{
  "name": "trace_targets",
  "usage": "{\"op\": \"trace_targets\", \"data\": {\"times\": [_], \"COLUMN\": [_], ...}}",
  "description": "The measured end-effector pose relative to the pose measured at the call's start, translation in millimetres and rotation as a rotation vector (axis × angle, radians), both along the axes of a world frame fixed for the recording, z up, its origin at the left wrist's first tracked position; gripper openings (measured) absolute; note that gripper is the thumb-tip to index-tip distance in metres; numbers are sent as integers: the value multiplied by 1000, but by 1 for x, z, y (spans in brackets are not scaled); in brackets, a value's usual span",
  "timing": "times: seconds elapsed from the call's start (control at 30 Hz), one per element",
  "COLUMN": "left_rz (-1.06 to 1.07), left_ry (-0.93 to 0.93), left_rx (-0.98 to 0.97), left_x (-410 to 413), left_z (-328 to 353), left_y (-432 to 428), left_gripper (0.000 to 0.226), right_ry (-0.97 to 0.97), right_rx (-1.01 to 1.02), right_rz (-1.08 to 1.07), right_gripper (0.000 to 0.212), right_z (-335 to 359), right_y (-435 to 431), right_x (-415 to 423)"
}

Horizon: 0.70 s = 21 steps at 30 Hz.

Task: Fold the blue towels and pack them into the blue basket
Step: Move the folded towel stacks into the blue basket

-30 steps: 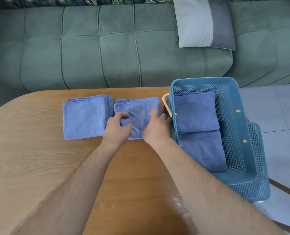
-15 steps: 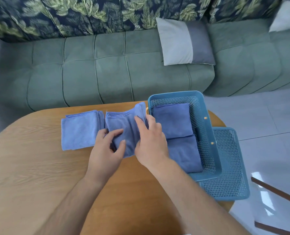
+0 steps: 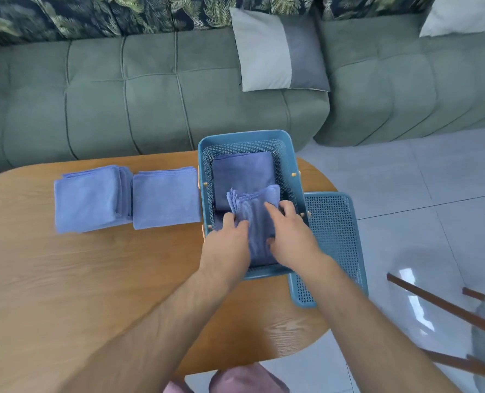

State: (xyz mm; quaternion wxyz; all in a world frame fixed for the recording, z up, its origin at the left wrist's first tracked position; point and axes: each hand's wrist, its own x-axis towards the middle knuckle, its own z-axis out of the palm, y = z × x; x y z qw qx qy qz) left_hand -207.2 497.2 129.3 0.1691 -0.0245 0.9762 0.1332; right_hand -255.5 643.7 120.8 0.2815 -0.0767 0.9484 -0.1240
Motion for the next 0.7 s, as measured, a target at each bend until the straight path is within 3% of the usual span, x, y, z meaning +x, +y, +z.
{"op": "trace_targets", "data": {"times": [0.2,0.3,0.33,0.43,0.5,0.6,0.7], "left_rz": [-23,-78,-110,-235,-292,-320,-354], "left_ry": [-192,-229,-210,-128,-164,-246,-278], "left_rx": [-53,-175,-237,-383,-414,-439,-434], "left_x": [7,9,8,1,-6,-16,-21], "left_z": [-19,-15,-14,-17,-28,-47,-60], "left_y": [2,6,9,12,12,8,6], "left_gripper": [25,30,32,42,55,77,78], "right_ry": [-86,-123,-93,245,303,172,34], "right_rx": [-3,51,112,297,285,275,276], "right_rz": [-7,17,31,149,233,260,256], "right_gripper": [74,68,66,45,47,55,57], "right_z": [-26,-28,-29,-40,-43,-57,-63], "right_y": [9,9,7,-5,-13,-12,-9], "right_x": [3,5,6,15,18,19,9]}}
